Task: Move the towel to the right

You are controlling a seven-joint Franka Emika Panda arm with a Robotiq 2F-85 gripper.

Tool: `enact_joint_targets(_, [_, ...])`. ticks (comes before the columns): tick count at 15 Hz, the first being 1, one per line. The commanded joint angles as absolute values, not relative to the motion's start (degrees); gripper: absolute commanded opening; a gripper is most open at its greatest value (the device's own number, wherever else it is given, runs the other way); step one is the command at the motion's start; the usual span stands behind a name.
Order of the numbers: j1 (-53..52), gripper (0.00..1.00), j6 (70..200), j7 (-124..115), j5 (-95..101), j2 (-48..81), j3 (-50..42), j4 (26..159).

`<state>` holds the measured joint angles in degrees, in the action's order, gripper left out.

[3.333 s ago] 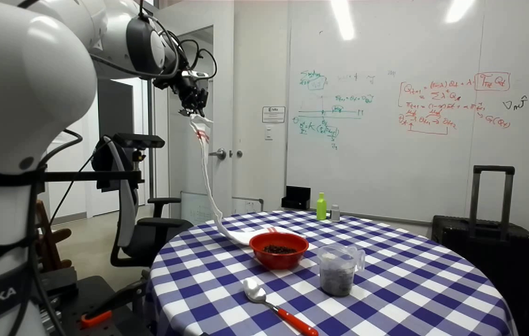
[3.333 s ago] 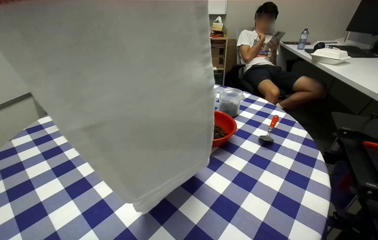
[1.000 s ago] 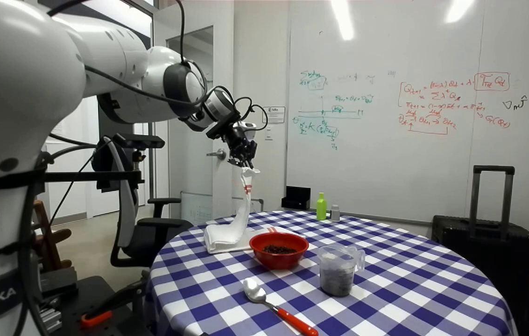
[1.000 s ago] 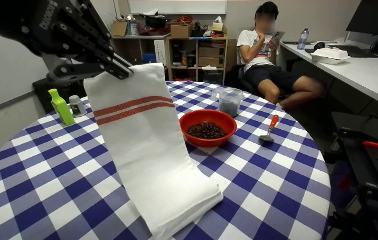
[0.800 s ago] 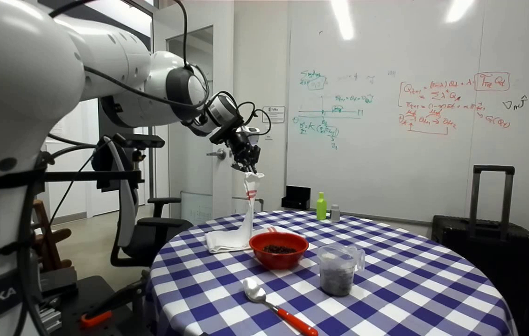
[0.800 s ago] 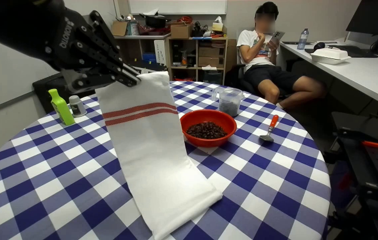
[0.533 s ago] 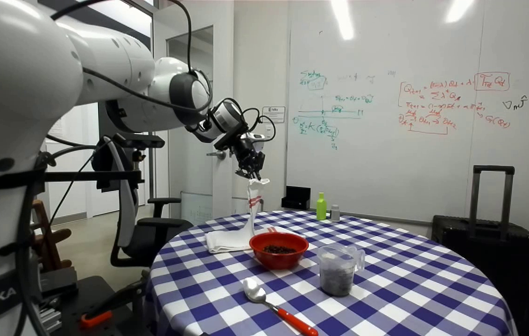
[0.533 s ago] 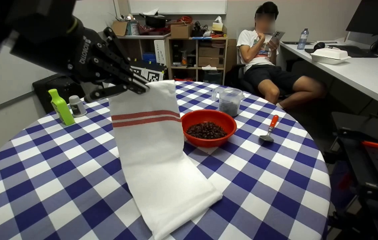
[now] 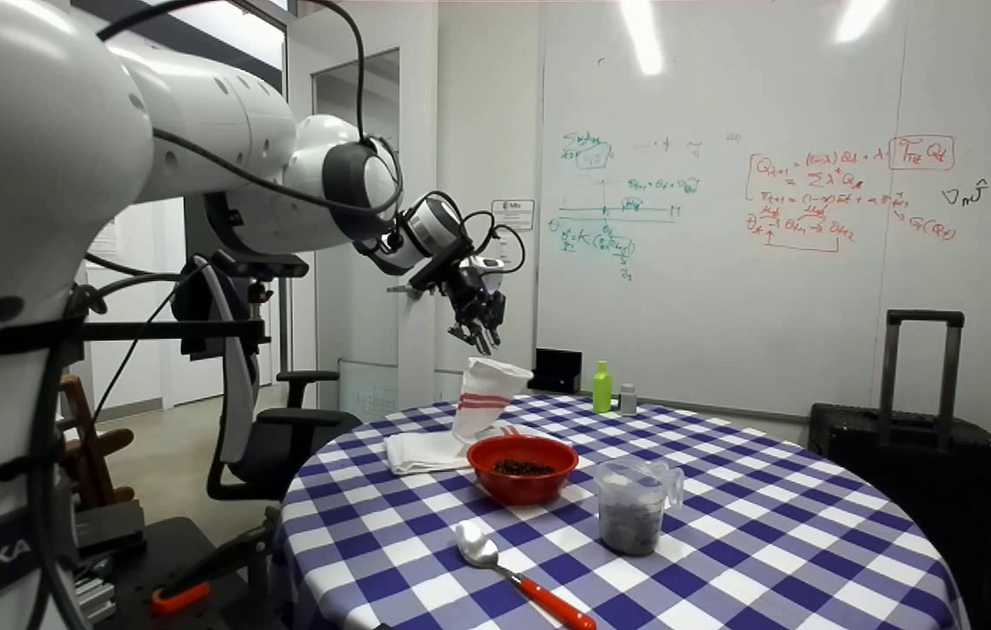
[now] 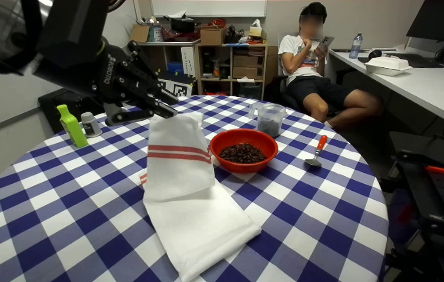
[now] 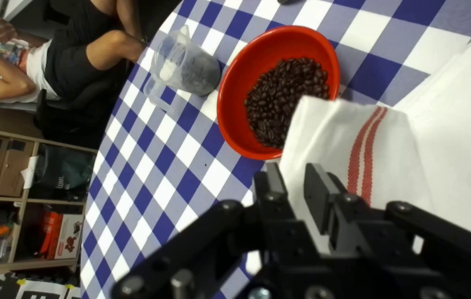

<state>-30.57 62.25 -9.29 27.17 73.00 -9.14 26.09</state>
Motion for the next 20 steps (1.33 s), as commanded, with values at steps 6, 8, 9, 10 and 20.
enact_joint_targets(6, [-30.86,0.29,67.71,-9.32,25.76,72.0,-9.79,25.8])
enact_joint_targets(8, [-30.95,0.44,67.38,-9.73,23.88,70.76,-8.53,25.86])
enact_joint_targets(9, [-30.8,0.52,67.1,-10.0,22.28,69.93,-7.47,25.8])
enact_joint_targets(10, [-30.48,0.59,66.64,-11.88,19.9,68.73,-6.16,25.68])
enact_joint_targets(20, [-29.66,1.0,65.87,-29.81,7.12,53.65,-1.41,23.47])
